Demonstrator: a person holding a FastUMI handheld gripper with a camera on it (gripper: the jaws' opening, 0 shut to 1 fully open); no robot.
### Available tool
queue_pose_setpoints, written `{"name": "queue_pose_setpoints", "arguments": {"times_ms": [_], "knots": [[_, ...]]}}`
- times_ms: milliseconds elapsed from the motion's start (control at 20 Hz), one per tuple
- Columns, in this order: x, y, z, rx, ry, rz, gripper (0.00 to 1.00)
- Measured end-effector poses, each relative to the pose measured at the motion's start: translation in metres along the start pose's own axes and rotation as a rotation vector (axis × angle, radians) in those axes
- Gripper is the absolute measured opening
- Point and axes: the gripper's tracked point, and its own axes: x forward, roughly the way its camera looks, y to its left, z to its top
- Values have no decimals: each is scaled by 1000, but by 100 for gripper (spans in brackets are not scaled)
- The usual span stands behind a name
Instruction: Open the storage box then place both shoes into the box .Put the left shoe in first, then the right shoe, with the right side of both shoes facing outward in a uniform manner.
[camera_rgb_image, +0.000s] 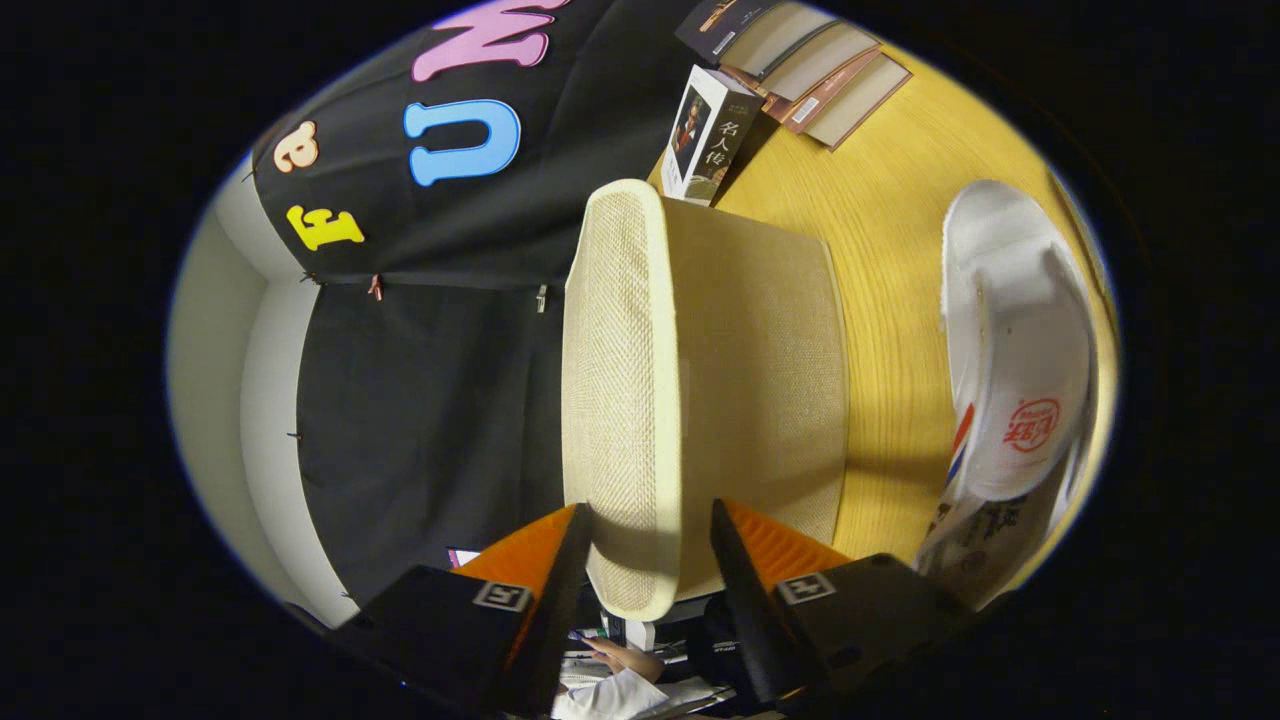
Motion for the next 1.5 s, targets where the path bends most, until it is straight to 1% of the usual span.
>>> {"name": "queue_pose_setpoints", "arguments": {"times_ms": [100, 200, 250, 300, 350, 450, 600, 800, 950, 1150, 1400, 1500], "knots": [[-3, 6, 3, -12, -15, 30, 46], [-9, 11, 9, -56, -54, 14, 13], [-11, 12, 9, -86, -57, -8, 13], [-12, 15, 8, -113, -55, -29, 9], [-14, 18, 7, -144, -51, -51, 9], [-14, 33, 5, -188, -52, -61, 8], [-15, 84, 13, -163, -105, 48, 8], [-5, 134, 11, -218, -113, 81, 9], [16, 175, 3, -274, -107, 103, 10], [61, 220, -15, -343, -63, 121, 12], [128, 250, -44, -448, 14, 99, 13], [152, 255, -55, -465, 53, 90, 18]]}}
